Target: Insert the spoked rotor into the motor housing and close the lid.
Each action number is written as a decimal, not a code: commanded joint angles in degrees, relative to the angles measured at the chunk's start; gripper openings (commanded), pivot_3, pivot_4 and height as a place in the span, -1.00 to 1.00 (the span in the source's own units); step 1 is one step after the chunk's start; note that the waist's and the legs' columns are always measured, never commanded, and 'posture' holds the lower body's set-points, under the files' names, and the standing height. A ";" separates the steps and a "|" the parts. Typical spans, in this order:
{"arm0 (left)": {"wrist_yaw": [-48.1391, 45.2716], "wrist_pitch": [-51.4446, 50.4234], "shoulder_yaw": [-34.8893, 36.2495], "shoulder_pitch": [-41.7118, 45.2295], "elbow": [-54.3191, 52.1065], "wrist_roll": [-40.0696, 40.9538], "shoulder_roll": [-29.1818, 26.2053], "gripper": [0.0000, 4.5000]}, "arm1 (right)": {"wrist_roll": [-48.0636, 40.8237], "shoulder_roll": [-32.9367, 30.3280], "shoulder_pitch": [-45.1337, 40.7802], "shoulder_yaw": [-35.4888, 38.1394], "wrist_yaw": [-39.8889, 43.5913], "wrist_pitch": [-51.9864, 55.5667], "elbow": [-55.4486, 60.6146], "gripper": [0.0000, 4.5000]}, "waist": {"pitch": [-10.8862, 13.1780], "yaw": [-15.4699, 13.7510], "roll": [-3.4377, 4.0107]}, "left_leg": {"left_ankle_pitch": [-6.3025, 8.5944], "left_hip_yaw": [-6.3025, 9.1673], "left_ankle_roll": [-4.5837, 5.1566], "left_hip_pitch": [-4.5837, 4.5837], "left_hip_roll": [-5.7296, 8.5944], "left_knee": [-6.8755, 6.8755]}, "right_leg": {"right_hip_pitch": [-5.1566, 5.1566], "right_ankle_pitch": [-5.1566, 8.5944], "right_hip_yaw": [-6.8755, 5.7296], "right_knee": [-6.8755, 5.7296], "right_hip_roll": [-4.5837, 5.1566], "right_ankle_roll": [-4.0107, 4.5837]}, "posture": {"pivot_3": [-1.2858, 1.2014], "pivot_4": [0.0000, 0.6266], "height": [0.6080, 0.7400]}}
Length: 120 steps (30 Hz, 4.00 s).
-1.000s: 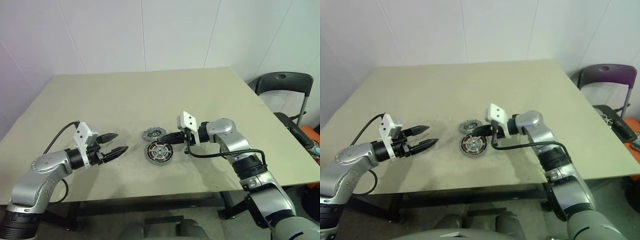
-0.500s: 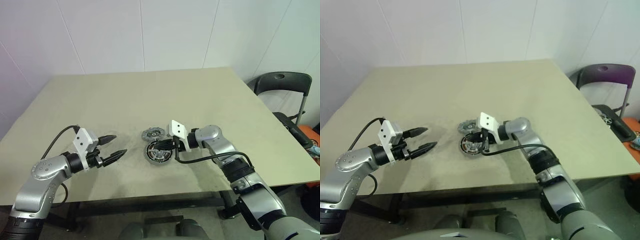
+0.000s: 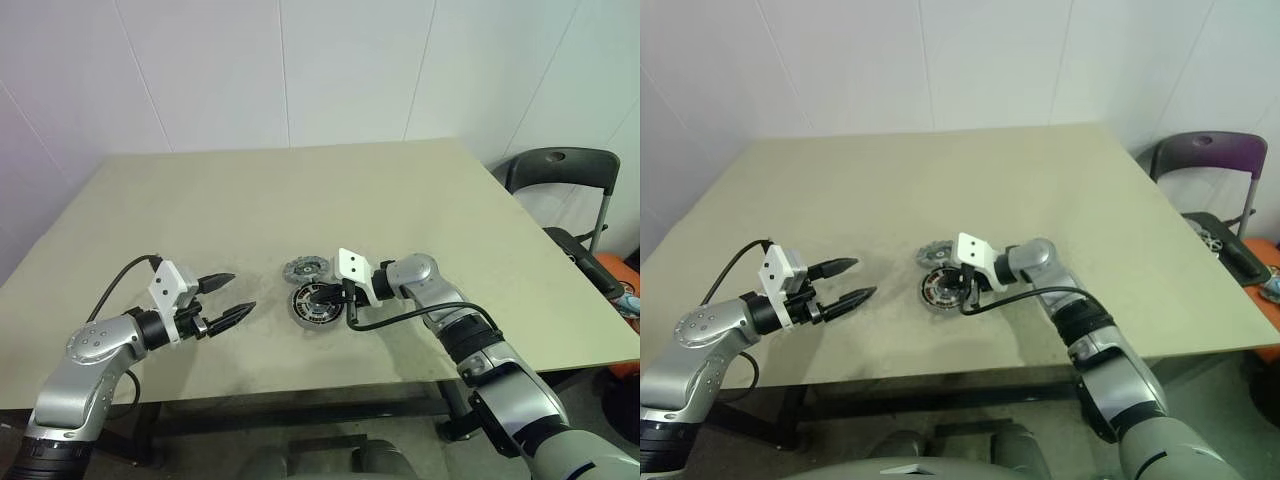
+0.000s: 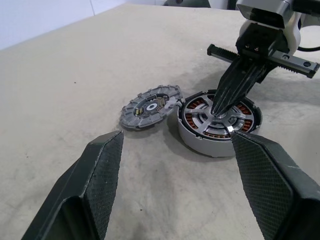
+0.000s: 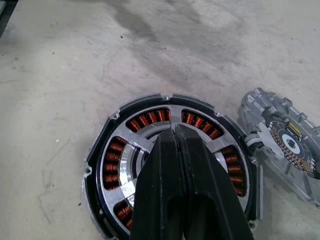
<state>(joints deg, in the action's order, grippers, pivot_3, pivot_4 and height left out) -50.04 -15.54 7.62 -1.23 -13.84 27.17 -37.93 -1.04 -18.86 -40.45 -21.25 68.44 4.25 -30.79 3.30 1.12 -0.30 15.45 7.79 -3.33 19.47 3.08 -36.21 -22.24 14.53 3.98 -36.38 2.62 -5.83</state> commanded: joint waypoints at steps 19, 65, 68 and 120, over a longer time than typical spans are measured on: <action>-0.60 3.97 0.64 0.46 1.11 -1.93 2.02 0.63 | 5.44 -6.99 -19.04 -3.50 19.16 -22.84 -9.71 0.30 | 0.03 0.08 0.04 | 0.00 -0.02 0.00 0.04 -0.02 0.12 | -0.10 -0.09 0.00 0.03 0.00 0.11 | 0.03 -1.00 1.00; 1.46 3.89 1.62 -1.65 -1.22 -2.34 2.57 0.63 | 33.80 -0.06 -32.23 -19.40 1.87 -68.34 -36.37 0.99 | 0.11 1.57 0.16 | 0.00 0.14 -0.01 0.00 -0.02 0.17 | -0.18 -0.08 0.02 -0.13 -0.02 0.14 | 0.03 -1.00 1.00; 1.84 3.81 1.46 -1.79 -1.70 -2.34 2.74 0.63 | 35.24 0.52 -32.35 -20.11 0.57 -68.11 -37.07 0.99 | 0.11 1.54 0.16 | 0.00 0.15 -0.01 0.00 -0.02 0.17 | -0.19 -0.08 0.02 -0.16 -0.02 0.14 | 0.03 -1.00 1.00; 3.03 4.09 -0.49 0.10 -0.89 -3.71 3.90 0.63 | 17.20 4.72 -16.66 -15.52 20.30 34.40 12.41 -0.98 | 0.11 1.38 0.15 | 0.00 0.14 -0.03 0.09 -0.01 0.10 | -0.48 0.07 -0.03 -0.69 -0.02 0.10 | 0.03 -1.00 1.00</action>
<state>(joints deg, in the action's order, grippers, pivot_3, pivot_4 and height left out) -47.23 -12.02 7.31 -2.15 -13.67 23.71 -33.74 17.48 -14.64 -56.30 -37.05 88.20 35.40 -21.44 3.40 2.51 -0.15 15.45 7.93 -3.36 19.56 3.08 -36.12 -22.72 14.61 3.95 -37.06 2.60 -5.73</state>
